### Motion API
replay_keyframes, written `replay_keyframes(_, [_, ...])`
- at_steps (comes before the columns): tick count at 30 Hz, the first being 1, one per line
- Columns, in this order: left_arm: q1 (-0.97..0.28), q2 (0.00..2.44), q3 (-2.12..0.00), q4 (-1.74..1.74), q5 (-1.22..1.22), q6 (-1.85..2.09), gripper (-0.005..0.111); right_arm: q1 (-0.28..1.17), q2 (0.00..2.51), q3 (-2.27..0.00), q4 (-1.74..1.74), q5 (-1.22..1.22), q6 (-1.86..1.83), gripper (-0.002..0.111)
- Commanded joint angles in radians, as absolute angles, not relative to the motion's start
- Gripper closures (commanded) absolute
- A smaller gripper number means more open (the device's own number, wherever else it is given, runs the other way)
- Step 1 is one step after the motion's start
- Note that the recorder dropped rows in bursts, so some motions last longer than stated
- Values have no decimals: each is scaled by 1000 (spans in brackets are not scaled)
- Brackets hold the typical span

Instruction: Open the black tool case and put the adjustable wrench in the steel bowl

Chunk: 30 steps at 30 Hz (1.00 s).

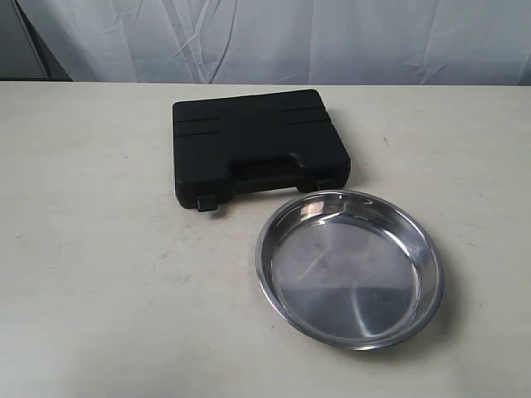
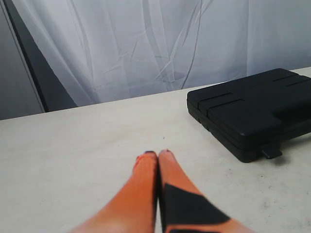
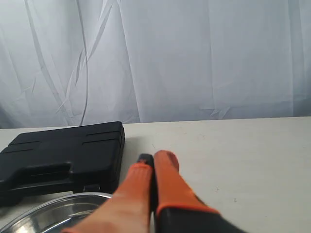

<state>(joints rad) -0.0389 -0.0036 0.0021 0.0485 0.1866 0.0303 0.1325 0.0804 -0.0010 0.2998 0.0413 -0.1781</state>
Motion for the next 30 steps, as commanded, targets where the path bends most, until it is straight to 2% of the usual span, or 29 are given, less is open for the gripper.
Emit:
replay_keyframes(1, [-43, 0, 0, 47, 181, 30, 106, 130, 75, 0, 298, 38, -179, 108])
replay_keyframes(13, [-43, 0, 0, 47, 181, 30, 106, 130, 75, 0, 320, 5, -177, 108])
replay_keyframes(21, [-43, 0, 0, 47, 181, 30, 106, 130, 75, 0, 906, -46, -32, 108])
replay_keyframes(30, [-43, 0, 0, 47, 181, 30, 106, 130, 75, -42, 892, -114, -32, 108])
